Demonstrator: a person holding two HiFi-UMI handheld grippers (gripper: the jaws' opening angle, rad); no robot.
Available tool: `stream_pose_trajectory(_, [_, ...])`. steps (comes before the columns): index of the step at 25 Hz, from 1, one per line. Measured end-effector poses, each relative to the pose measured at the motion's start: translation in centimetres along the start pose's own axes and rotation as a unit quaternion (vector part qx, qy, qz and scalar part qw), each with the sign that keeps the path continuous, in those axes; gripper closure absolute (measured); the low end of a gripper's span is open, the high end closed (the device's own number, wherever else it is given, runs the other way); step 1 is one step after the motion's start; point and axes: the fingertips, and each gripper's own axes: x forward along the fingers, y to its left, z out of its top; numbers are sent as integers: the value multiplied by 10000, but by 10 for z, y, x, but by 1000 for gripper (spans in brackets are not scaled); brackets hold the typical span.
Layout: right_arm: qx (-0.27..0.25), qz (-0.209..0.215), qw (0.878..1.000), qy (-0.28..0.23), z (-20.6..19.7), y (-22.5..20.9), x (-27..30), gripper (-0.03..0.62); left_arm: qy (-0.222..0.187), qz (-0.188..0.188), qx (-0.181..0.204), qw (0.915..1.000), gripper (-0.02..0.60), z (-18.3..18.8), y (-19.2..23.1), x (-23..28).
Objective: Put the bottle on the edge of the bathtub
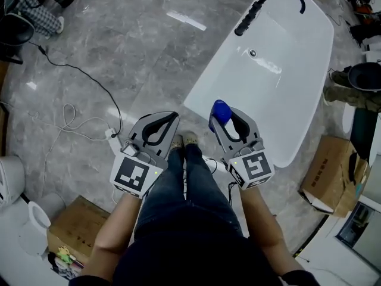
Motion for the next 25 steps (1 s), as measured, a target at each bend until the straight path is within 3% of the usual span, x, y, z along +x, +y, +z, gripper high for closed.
stream_pose_trajectory(8, [34,128,9987,500,-63,-21,53,439,335,108,-171,9992,558,-32,18,30])
stream_pose_trajectory(16, [-449,363,9950,820,-106,-35,111,441,638,330,-218,9972,558,-55,31,42])
stream_pose_trajectory(25, [-644,507,9905,1105,-144,-44,149,441,841,378,-353,9951,558,-77,30,49])
